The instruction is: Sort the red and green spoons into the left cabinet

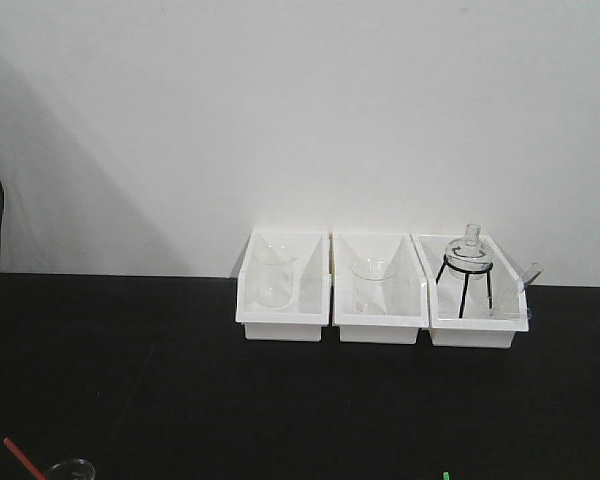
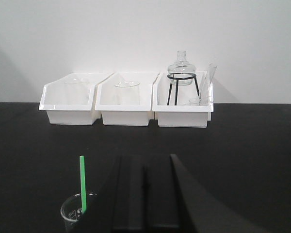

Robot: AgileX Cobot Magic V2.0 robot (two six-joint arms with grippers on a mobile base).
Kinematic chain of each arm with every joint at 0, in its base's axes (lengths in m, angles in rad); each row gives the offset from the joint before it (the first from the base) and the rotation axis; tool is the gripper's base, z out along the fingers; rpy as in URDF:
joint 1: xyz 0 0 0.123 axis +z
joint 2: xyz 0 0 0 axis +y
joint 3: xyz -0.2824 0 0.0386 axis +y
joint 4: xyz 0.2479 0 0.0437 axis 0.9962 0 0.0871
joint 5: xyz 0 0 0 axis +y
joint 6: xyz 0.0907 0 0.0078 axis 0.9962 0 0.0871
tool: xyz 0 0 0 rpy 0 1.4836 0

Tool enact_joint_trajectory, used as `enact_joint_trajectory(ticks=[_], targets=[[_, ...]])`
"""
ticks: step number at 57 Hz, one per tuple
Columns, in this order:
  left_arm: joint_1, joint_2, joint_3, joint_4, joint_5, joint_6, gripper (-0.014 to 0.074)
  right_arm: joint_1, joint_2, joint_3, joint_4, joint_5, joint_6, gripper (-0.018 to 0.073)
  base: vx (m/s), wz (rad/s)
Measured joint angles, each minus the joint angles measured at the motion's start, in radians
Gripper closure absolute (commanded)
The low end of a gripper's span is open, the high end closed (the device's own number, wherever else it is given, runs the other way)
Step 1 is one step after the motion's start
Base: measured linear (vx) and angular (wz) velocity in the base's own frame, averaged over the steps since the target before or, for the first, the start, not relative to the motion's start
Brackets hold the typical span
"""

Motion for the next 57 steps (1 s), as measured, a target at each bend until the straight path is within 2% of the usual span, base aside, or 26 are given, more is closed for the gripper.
enact_joint_trajectory(ticks=[41,50,57], targets=[[0.000,0.000,0.000,0.000,-0.002,0.000,0.0600,0.000,0.000,0.000,0.000,0.000,0.000,0.0564,0.00,0.00],[0.000,0.000,0.000,0.000,-0.053,0.000,0.0600,0.000,0.000,0.000,0.000,-0.005,0.000,0.0564,0.00,0.00],[0.000,0.000,0.000,0.000,-0.117,0.000,0.0600,0.000,0.000,0.000,0.004,-0.072,0.000,0.0564,0.00,0.00]])
